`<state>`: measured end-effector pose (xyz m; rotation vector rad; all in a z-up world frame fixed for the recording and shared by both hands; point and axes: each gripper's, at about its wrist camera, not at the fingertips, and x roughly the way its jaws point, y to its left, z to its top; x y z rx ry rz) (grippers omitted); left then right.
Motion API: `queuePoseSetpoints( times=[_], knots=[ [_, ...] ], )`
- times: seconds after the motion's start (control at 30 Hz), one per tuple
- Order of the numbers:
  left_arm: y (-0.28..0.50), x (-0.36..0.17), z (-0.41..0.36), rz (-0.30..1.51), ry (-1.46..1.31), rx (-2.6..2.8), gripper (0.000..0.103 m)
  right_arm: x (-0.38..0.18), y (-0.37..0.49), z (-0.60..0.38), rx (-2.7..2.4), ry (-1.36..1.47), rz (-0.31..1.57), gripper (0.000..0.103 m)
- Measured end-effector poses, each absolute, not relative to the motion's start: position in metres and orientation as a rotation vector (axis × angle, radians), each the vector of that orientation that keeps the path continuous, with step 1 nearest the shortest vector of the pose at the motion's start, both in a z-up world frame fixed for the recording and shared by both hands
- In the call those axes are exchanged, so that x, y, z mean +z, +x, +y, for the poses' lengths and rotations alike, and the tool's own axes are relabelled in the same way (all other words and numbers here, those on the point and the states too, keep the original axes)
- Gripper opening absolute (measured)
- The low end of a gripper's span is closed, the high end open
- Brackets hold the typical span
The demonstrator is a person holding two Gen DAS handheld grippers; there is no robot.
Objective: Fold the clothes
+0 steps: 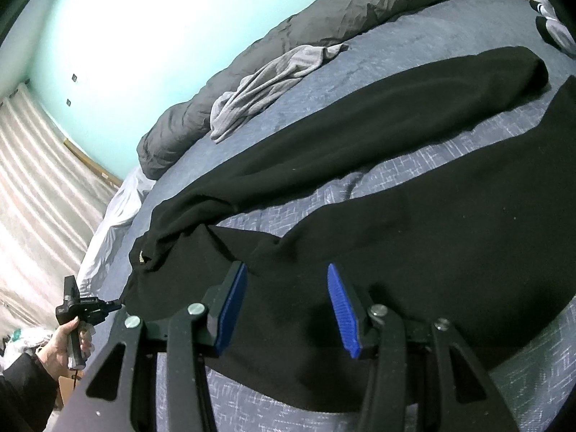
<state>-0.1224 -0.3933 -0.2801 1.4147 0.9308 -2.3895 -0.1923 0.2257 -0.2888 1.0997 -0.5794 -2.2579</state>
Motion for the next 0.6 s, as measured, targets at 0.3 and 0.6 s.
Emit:
queuePoseSetpoints(
  times=[0.3, 0.6],
  knots=[
    [-0.124, -0.282, -0.400, 0.982, 1.353, -2.420, 0.010, -0.290, -0.198, 0.199, -2.237, 1.110, -0.521, 0.048],
    [-0.119, -0.275, -0.404, 1.088, 1.271, -2.472, 0.025, -0.295, -0.209, 0.177, -2.236, 1.130, -0.531, 0.048]
  ],
)
